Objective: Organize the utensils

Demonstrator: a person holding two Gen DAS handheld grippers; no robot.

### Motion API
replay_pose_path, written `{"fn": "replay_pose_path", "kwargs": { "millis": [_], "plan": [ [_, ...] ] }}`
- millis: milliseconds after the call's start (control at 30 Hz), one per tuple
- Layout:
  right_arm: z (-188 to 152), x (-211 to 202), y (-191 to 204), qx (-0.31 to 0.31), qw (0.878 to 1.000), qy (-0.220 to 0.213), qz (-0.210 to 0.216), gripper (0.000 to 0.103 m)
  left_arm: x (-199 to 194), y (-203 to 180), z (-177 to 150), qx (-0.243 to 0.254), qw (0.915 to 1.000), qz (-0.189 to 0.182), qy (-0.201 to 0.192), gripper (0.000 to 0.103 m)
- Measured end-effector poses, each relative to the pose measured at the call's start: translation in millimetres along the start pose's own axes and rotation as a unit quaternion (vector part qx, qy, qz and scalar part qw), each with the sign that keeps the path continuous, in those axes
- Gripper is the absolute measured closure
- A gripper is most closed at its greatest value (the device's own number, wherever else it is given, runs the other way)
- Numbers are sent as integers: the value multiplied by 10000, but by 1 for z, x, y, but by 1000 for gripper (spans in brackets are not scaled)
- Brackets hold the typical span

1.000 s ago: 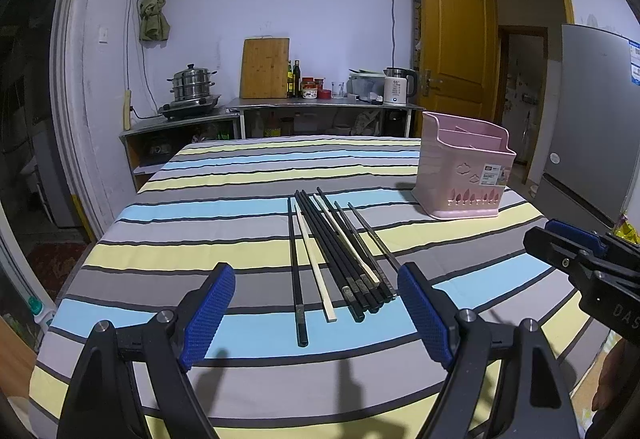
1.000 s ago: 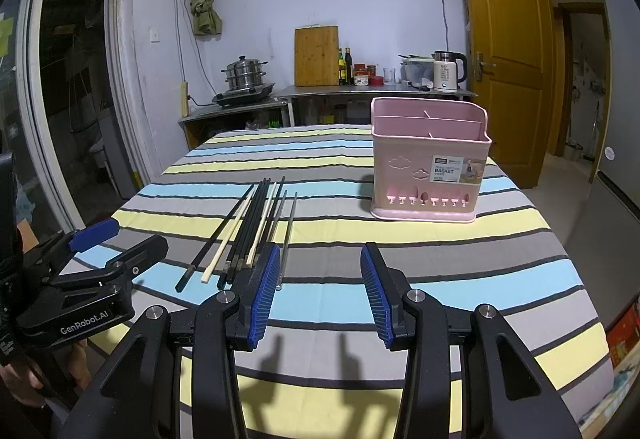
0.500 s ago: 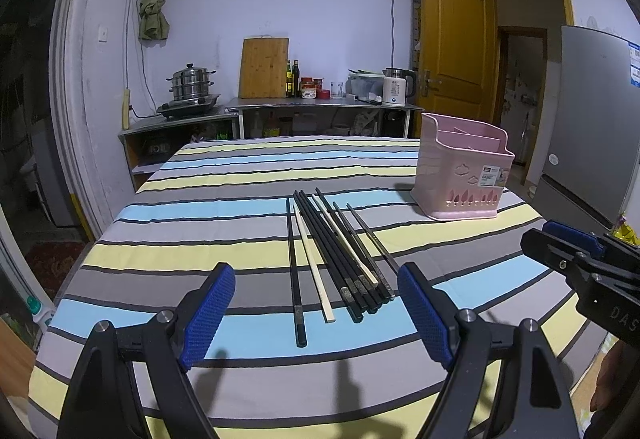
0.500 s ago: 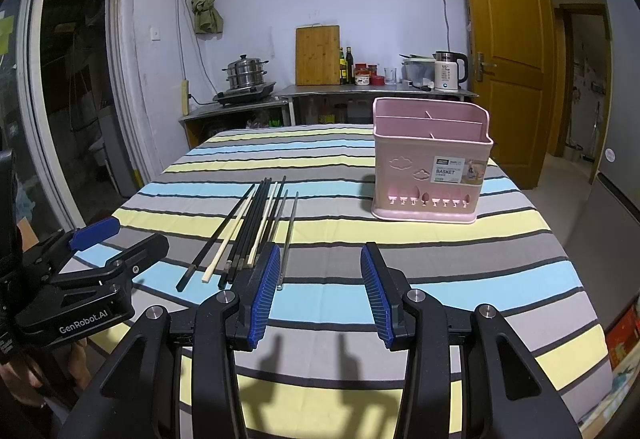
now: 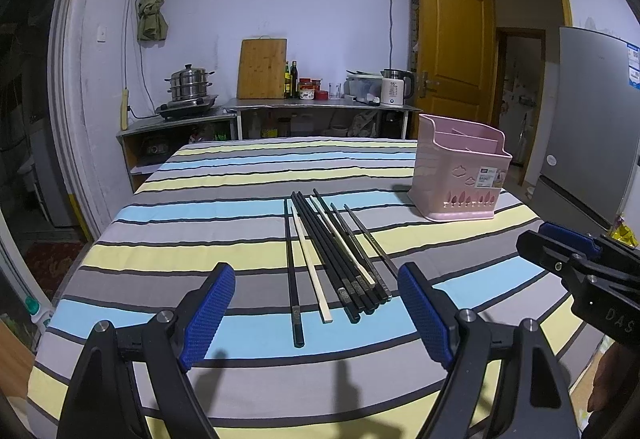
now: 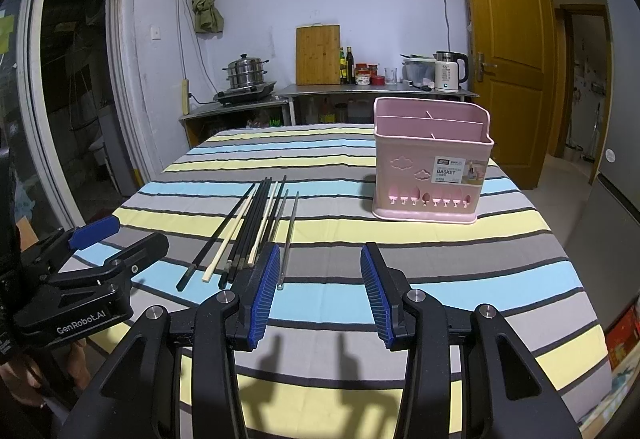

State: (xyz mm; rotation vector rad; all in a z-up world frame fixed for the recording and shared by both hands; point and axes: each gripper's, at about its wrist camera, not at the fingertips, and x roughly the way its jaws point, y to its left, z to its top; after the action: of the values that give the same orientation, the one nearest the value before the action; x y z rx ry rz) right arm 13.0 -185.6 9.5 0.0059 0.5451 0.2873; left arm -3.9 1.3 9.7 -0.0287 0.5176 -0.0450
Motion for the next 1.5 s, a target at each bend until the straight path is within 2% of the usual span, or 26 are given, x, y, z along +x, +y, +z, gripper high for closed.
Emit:
{"fn": "replay_pose_path", "kwargs": {
  "millis": [1167,1367,1500],
  "plan": [
    [-4,4,2,-15,9999,122,37,60,3,5,-5,-6,9999,-19,109,19],
    [1,9,3,-50,9998,183,77,60,15,11,-1,70,9996,49,258,19],
    [8,21,4,-71,9994,286,177,60,33,21,4,60,9987,99,499,19]
  ]
}}
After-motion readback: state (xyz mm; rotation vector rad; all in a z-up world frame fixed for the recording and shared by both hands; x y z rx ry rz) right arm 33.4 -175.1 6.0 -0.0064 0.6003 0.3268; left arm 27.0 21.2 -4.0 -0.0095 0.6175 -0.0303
